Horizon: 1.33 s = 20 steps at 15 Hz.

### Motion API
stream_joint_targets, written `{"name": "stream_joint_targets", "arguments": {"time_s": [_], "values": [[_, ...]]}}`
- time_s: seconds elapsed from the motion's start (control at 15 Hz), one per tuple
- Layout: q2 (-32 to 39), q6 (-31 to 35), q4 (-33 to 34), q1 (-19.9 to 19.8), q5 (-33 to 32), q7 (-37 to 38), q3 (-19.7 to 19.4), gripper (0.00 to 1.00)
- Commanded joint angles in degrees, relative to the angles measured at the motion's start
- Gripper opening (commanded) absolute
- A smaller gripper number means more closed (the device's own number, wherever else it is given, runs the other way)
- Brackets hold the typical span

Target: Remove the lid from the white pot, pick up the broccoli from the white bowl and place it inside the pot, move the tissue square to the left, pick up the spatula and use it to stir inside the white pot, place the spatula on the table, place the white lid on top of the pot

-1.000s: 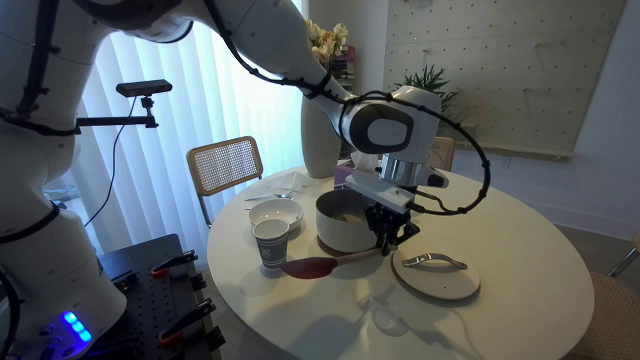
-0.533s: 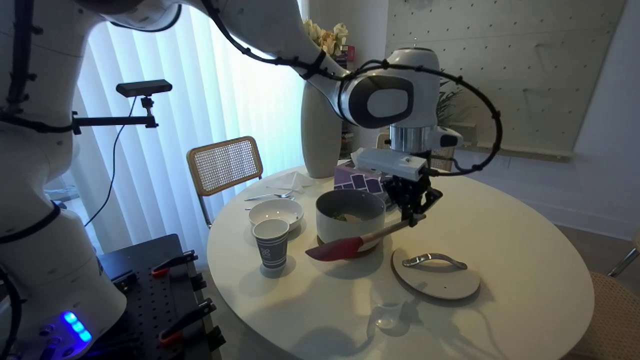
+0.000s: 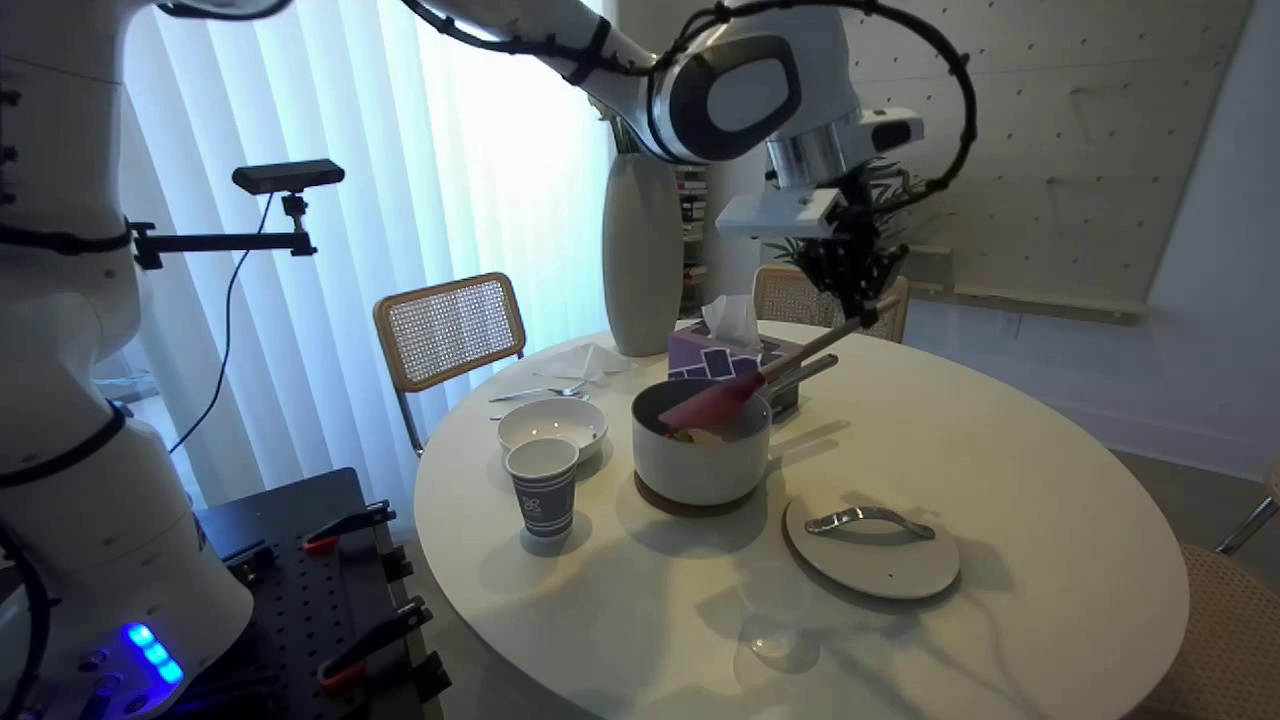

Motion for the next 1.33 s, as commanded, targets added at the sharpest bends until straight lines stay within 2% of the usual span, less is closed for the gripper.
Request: {"name": "stream_joint_targets", "arguments": {"time_s": [0.0, 0.27, 0.53, 0.73, 0.87, 1.27], "values": [[-5.79, 6.59, -3.57, 2.40, 0.61, 7.26, -0.72, 0.04], [-9.49, 17.27, -6.31, 5.44, -0.37, 16.96, -1.34, 0.04], [-11.71, 35.43, -12.98, 8.75, -2.96, 26.60, -2.41, 0.04], [-11.52, 48.55, -17.84, 13.51, -4.50, 30.73, -7.57, 0.04], [-11.01, 54.69, -20.91, 17.49, -0.42, 27.68, -11.41, 0.04], [-10.93, 53.42, -23.42, 26.54, 10.51, 22.07, -17.27, 0.04]]}}
